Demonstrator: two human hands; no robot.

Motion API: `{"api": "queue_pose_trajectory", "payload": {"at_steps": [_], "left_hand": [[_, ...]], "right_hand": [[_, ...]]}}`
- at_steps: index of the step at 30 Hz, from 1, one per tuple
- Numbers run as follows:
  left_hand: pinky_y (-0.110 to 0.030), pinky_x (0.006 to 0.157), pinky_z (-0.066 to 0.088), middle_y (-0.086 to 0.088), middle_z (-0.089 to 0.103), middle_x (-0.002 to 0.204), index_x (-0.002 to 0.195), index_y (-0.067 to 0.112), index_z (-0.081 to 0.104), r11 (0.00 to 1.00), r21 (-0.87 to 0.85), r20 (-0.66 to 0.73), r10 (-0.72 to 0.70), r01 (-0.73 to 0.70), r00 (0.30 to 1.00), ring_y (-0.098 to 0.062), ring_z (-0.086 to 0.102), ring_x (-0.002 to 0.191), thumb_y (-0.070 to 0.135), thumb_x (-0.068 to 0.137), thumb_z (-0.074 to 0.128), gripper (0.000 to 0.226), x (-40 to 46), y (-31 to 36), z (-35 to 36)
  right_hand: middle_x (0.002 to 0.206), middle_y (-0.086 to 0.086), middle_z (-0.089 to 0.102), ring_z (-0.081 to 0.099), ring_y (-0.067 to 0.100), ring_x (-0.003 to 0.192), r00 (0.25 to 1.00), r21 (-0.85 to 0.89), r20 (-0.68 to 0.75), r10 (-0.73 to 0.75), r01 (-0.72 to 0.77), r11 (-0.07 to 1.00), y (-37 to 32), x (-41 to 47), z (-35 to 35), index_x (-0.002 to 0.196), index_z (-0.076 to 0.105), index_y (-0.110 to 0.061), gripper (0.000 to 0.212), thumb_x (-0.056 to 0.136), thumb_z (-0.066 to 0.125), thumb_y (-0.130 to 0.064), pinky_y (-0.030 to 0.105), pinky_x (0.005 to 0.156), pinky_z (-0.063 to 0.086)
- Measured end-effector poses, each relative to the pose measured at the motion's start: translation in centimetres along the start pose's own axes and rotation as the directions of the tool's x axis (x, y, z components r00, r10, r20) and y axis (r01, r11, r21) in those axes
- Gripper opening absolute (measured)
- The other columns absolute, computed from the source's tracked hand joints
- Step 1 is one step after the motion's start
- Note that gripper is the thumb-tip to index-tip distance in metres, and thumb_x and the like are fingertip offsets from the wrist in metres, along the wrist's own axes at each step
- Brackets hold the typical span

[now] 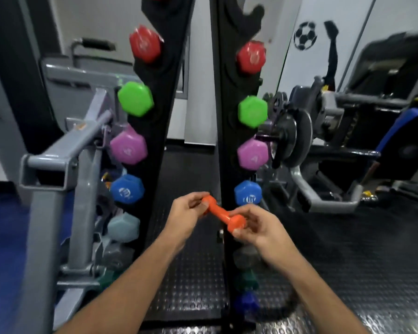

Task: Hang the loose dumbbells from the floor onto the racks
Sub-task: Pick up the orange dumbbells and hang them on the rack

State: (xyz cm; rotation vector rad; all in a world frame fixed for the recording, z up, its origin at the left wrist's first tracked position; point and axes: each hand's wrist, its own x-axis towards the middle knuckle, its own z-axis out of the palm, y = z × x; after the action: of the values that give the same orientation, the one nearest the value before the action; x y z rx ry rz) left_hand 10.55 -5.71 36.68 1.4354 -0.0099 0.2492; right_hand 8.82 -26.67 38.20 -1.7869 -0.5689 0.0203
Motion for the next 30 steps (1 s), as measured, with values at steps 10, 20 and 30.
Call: {"api": "queue_pose_trajectory", "payload": {"at_steps": [10,20,30], "left_hand": [[-0.034,0.097,0.058,-0.005,0.077,0.102,0.122,0.005,0.066,0.973,-0.195,0.089,0.141,-0.122,0.986,-0.017,0.072,0.102,-0.003,0.099,0.058,0.026,3.0,15.6,3.5],[-0.046,0.11,0.047,-0.009,0.054,0.139,0.147,0.017,0.045,0.892,0.302,-0.167,0.398,-0.337,0.902,-0.025,0.056,0.125,0.012,0.093,0.07,0.06,7.1,23.6,5.6],[-0.05,0.112,0.045,-0.013,0.056,0.146,0.158,0.048,-0.01,0.794,0.54,-0.029,0.349,-0.279,0.937,-0.034,0.057,0.13,0.017,0.098,0.064,0.101,9.5,24.9,6.4]], "right_hand": [[0.094,0.0,0.074,0.071,0.021,0.089,0.939,-0.268,-0.117,-0.325,0.285,0.92,-14.2,3.0,-3.9,0.104,0.07,-0.029,0.033,0.076,0.078,-0.012,0.042,0.084,0.058],[0.101,-0.004,0.075,0.073,0.015,0.096,0.805,-0.313,-0.325,-0.496,0.404,0.86,-22.5,4.6,-6.4,0.109,0.07,-0.025,0.036,0.082,0.083,-0.006,0.037,0.087,0.06],[0.094,-0.008,0.074,0.072,0.007,0.089,0.697,-0.378,-0.487,-0.527,0.375,0.846,-28.0,10.5,-8.0,0.106,0.067,-0.025,0.027,0.085,0.083,-0.018,0.013,0.075,0.054]]}}
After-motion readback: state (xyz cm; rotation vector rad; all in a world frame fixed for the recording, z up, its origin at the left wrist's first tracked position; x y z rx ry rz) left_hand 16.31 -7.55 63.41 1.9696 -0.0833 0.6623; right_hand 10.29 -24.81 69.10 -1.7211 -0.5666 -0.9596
